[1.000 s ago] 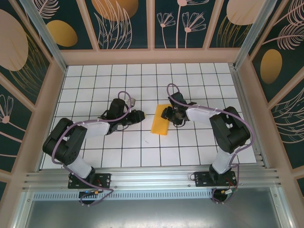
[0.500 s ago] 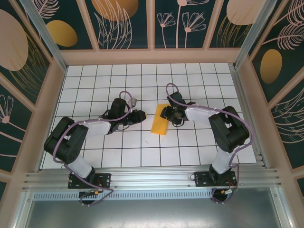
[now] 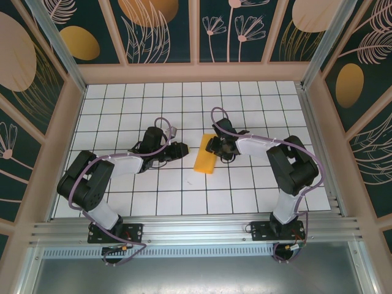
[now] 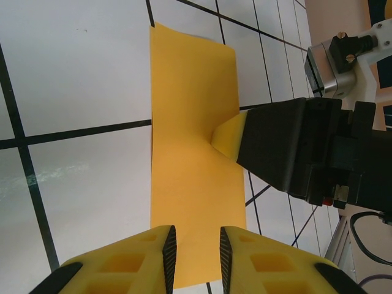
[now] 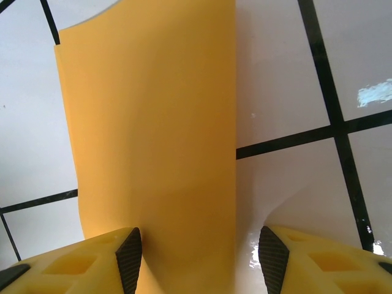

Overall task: Fold a paper plane with a square sheet of paper (pick it up from the middle)
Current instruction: Fold the square sheet of paper in half at the center of the table.

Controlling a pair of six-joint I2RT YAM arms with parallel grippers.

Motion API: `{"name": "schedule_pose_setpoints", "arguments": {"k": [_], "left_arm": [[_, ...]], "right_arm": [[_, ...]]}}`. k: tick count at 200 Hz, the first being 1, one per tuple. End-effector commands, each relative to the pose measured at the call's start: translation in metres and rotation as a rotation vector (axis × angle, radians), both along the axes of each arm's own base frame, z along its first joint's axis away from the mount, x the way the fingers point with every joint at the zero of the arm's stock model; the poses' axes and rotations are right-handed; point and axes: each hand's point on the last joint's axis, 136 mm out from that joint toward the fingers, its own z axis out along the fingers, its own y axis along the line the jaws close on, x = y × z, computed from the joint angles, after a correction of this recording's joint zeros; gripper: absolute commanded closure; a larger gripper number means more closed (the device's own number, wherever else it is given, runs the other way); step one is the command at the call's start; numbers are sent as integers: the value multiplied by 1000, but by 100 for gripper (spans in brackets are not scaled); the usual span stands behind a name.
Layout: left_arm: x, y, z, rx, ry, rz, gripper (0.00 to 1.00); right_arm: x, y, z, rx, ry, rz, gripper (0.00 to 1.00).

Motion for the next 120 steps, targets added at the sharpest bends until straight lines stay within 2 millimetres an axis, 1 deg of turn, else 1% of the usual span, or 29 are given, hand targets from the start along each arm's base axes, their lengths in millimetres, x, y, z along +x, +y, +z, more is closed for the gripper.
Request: {"name": "schedule_pose_setpoints", "arguments": {"k": [1, 57, 120], "left_arm": [[1, -7, 4, -7, -11, -30, 72], [1, -8, 5, -5, -12, -35, 72], [3, -9, 6, -8, -12, -40, 72]], "right_arm": [[-6, -2, -15, -57, 22, 34, 43], [-5, -6, -7, -64, 3, 61, 43], [-6, -7, -15, -52, 21, 38, 43]]}}
